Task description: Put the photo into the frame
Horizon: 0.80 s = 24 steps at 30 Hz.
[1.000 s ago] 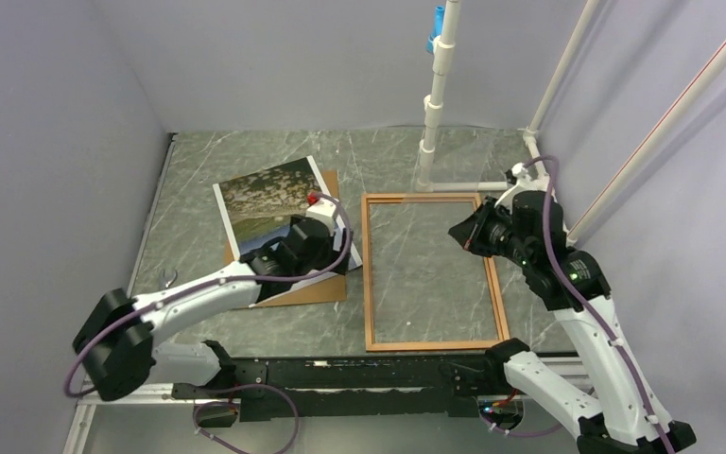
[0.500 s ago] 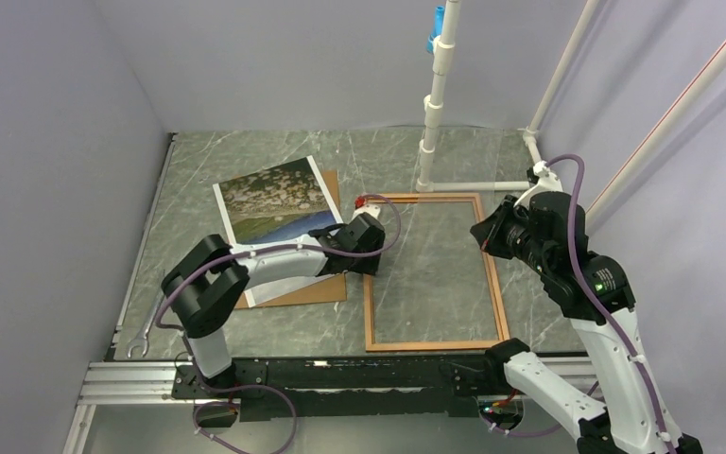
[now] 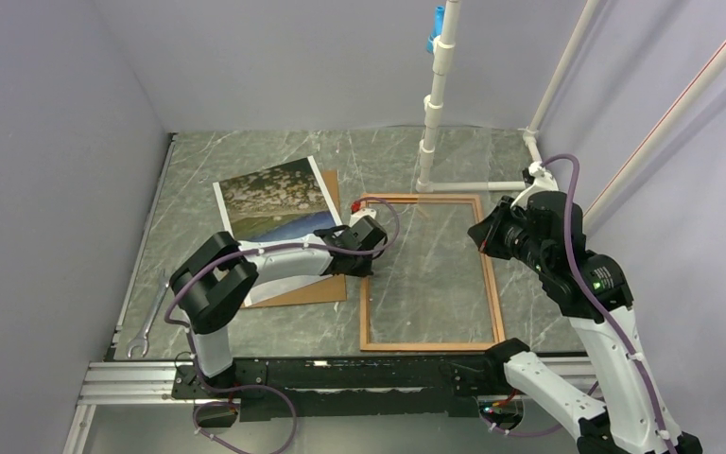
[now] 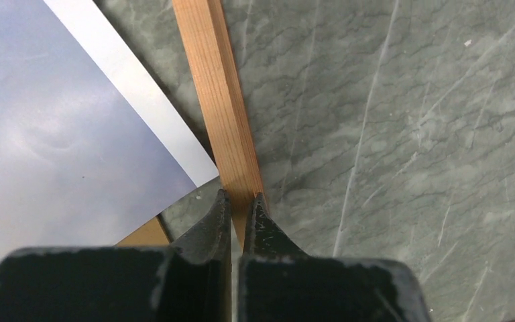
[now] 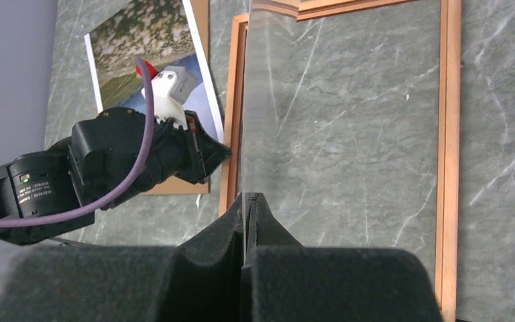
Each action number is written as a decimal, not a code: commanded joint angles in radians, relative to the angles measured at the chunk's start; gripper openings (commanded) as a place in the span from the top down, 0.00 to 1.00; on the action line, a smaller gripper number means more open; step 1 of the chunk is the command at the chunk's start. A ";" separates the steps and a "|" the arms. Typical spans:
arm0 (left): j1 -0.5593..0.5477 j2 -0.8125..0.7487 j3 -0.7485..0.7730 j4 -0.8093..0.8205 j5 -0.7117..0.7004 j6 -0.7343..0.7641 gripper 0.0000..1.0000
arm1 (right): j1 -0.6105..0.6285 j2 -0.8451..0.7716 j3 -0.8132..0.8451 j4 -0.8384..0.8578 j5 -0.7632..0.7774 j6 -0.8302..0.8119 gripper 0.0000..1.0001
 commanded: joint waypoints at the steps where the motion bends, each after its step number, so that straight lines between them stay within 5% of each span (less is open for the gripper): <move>1: 0.021 0.002 -0.018 -0.123 -0.029 0.020 1.00 | -0.003 -0.024 -0.009 0.067 -0.030 -0.016 1.00; 24: 0.142 -0.188 -0.277 -0.152 -0.094 -0.239 1.00 | -0.004 -0.018 -0.137 0.157 -0.121 -0.019 1.00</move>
